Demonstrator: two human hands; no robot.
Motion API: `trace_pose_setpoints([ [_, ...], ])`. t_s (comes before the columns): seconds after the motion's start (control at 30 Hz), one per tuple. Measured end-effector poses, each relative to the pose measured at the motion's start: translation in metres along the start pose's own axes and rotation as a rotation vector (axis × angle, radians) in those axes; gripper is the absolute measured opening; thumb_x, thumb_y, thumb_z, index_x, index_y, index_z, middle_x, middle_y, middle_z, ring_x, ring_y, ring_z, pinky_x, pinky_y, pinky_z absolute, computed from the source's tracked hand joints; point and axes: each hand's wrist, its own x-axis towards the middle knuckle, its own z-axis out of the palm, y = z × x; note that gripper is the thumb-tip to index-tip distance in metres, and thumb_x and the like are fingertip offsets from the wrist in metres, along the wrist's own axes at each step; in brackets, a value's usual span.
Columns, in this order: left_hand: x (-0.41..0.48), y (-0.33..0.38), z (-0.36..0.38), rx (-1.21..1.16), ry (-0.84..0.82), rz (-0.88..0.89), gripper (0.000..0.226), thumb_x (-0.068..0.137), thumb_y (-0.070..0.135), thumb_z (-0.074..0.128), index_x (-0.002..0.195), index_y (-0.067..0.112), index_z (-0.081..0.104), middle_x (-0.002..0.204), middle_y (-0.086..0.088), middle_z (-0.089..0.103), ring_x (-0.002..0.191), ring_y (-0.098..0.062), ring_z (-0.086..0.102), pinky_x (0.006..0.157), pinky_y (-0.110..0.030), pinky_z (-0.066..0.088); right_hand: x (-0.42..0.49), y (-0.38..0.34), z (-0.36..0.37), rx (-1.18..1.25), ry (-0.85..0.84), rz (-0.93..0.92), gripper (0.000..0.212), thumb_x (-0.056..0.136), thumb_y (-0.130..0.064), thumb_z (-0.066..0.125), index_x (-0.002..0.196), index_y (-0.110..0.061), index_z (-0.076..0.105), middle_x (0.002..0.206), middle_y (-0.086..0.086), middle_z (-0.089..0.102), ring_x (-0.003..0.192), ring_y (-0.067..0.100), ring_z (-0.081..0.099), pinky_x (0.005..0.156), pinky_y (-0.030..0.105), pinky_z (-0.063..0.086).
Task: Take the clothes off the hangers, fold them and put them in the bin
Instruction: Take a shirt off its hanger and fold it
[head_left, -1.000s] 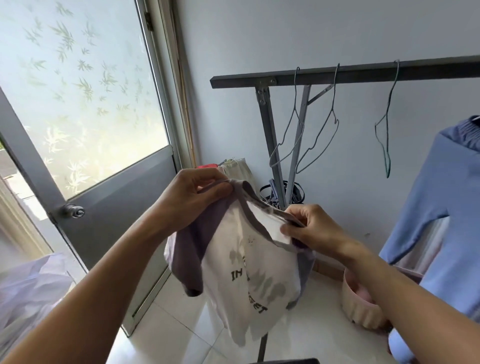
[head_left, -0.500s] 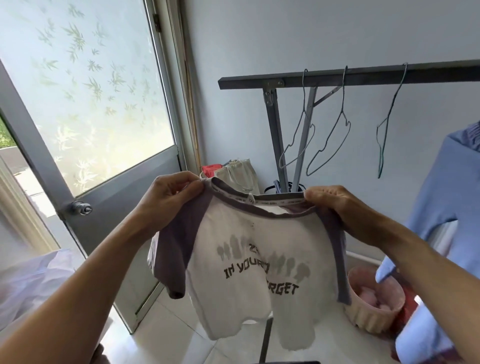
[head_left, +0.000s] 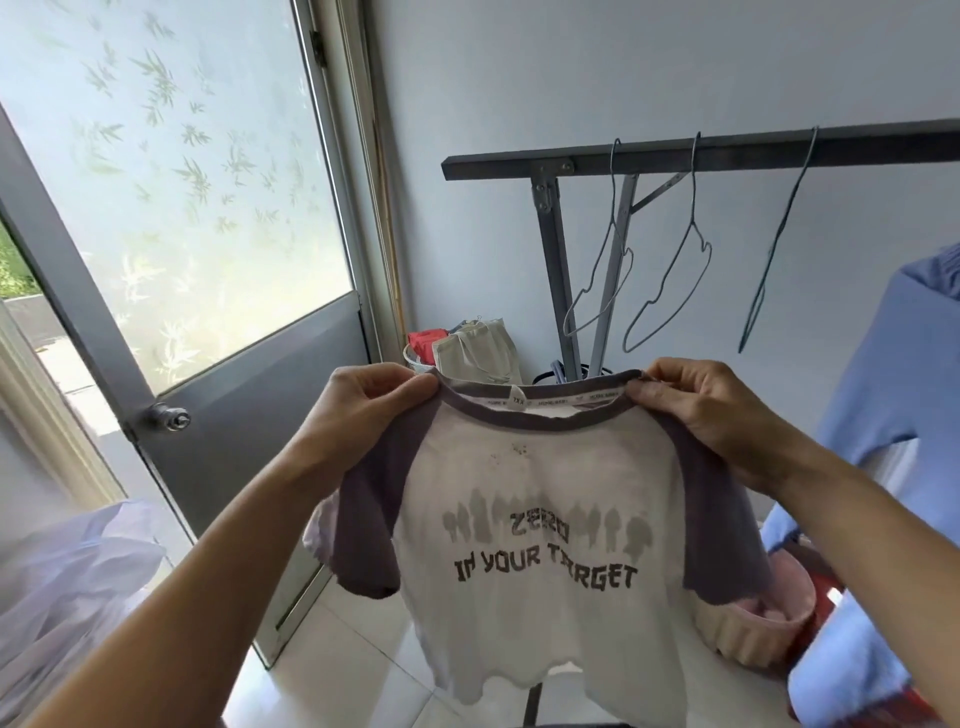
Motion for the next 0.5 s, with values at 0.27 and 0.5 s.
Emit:
trace_pose_setpoints([
  [0.27, -0.003, -0.009, 0.046, 0.029, 0.215, -0.167, 0.049, 0.092, 0.042, 0.061, 0.078, -0.005, 0.061, 0.064, -0.016, 0.059, 0.058, -0.021, 0.049, 0.056, -0.044, 0.047, 0.001, 0.014, 0.044, -0.098, 0.393, 0.056, 0.034, 0.090, -0.021, 0.061, 0.060, -0.015, 0.047, 0.044, -0.011, 0.042, 0.044, 0.006, 0.038, 0.048, 0.024, 0.034],
  [0.5, -0.028, 0.004, 0.097, 0.009, 0.097, -0.008, 0.026, 0.096, 0.030, 0.059, 0.073, 0.018, 0.059, 0.060, 0.011, 0.059, 0.053, -0.003, 0.050, 0.058, -0.031, 0.044, -0.009, 0.009, 0.083, -0.023, 0.338, -0.043, 0.030, 0.091, -0.028, 0.065, 0.068, -0.012, 0.056, 0.055, -0.002, 0.056, 0.050, 0.007, 0.047, 0.051, 0.026, 0.041],
])
